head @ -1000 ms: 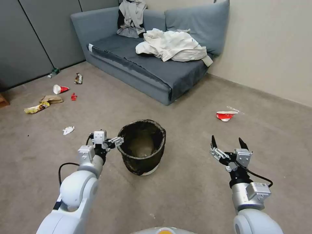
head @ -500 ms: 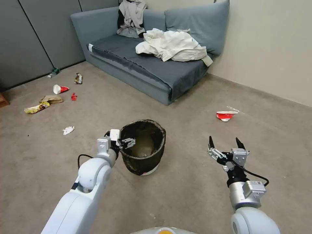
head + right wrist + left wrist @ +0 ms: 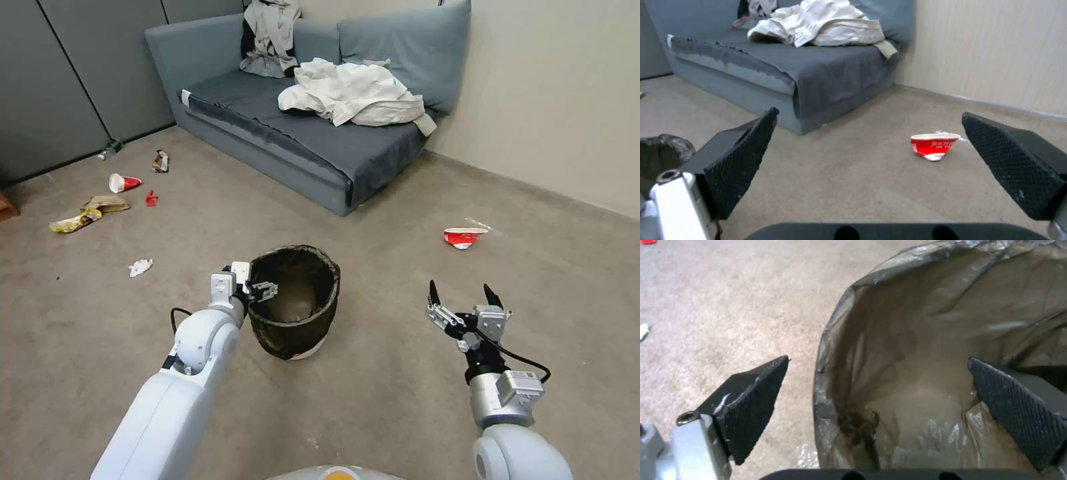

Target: Pick up the trash can from the floor.

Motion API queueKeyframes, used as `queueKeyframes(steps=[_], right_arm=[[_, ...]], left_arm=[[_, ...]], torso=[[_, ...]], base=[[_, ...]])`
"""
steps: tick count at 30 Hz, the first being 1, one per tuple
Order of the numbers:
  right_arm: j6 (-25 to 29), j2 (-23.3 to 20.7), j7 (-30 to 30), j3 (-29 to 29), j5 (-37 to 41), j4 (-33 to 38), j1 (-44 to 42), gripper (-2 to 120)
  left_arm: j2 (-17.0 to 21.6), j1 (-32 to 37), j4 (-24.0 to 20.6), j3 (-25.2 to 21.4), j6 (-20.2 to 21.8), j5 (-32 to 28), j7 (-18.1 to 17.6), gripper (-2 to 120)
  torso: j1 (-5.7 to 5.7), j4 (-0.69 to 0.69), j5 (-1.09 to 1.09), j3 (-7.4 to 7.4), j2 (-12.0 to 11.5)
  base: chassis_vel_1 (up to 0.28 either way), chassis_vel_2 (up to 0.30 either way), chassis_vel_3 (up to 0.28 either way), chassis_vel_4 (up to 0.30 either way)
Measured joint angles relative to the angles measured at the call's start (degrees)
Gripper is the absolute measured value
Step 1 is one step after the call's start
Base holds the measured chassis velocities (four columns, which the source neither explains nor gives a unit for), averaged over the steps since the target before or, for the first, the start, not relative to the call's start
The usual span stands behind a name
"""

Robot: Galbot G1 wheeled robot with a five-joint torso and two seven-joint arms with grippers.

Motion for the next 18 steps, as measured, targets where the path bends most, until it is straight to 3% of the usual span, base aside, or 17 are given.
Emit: queueKeyframes(steps=[5, 18], right_arm=[[0.15, -0.03, 0.01, 0.24, 0.12, -0.12, -0.21, 100], [0.24, -0.01, 0.02, 0.09, 0.20, -0.28, -0.22, 100]], left_arm=[[0.23, 0.41, -1.36, -1.16, 0.18, 0.11, -0.36, 100], [0.07, 1.05, 0.80, -1.43, 0.19, 0.09, -2.46, 100]], torso=[[-0.01, 0.01, 0.00, 0.00, 0.00], [-0.01, 0.01, 0.00, 0.00, 0.00]], base=[[0.000, 0.000, 0.000, 0.000], [0.000, 0.000, 0.000, 0.000]])
